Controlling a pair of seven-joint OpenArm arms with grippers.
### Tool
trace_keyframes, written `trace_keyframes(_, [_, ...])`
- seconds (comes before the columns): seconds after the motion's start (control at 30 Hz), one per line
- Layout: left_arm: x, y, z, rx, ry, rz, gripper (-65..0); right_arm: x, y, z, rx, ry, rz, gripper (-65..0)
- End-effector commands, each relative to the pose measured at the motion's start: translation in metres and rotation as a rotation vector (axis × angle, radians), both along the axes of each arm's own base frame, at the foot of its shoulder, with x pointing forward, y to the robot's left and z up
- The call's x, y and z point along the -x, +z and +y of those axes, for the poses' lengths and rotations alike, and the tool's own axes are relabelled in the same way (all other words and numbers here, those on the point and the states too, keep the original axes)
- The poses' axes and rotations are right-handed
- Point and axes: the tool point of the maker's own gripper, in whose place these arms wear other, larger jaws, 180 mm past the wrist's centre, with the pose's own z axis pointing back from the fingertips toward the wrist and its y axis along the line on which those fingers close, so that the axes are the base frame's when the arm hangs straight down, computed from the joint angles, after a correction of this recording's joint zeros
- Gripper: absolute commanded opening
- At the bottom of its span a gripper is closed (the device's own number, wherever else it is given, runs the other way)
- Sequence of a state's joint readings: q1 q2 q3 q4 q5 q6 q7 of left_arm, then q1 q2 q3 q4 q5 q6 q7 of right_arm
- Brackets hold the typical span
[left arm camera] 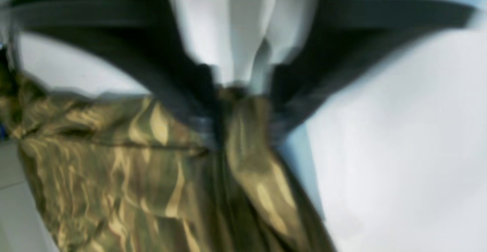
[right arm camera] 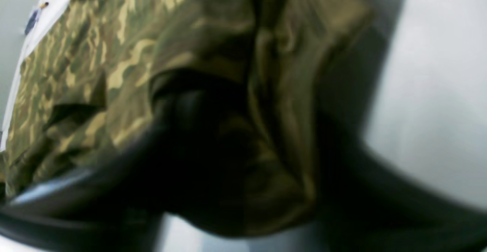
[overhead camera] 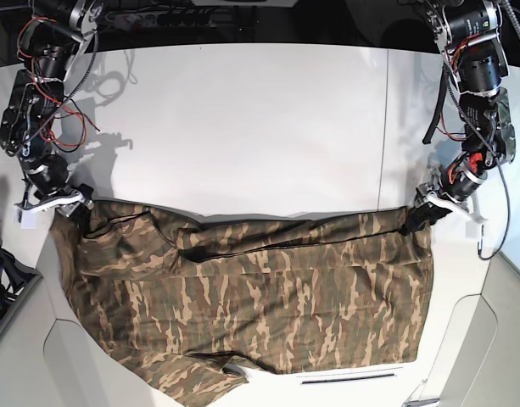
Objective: Fold the T-shirt properly
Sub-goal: 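Lift the shirt edge with both grippers and pull it toward the robot, then lower the held edge and lay the shirt flat, then release both grippers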
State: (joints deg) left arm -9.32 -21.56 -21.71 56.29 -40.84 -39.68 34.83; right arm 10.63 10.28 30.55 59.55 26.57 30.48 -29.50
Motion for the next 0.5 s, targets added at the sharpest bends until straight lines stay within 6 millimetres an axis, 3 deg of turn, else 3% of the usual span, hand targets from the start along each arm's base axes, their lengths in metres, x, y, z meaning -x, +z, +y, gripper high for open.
trace_keyframes(0.0, [-0.008,0.011,0.005,-0.011,-0.004,-0.029,-59.8,-0.001,0.001,-0.003,0.021,0.010,0.016,-53.3])
trace_keyframes(0.07, [-0.007,0.011,0.005,-0.011,-0.004,-0.028,-65.0,-0.001,0.001,-0.003,0.020,0.013,0.013,-63.9])
trace_keyframes(0.1, [-0.007,0.012,0.006,-0.013,-0.004,-0.028,-65.0,-0.002,0.003,-0.002,0.021,0.024,0.006,-65.0])
trace_keyframes(0.47, [-0.003,0.037,0.028,0.002,-0.037,-0.006,-65.0,0.005,0.022,0.008,0.019,0.125,0.046,-65.0])
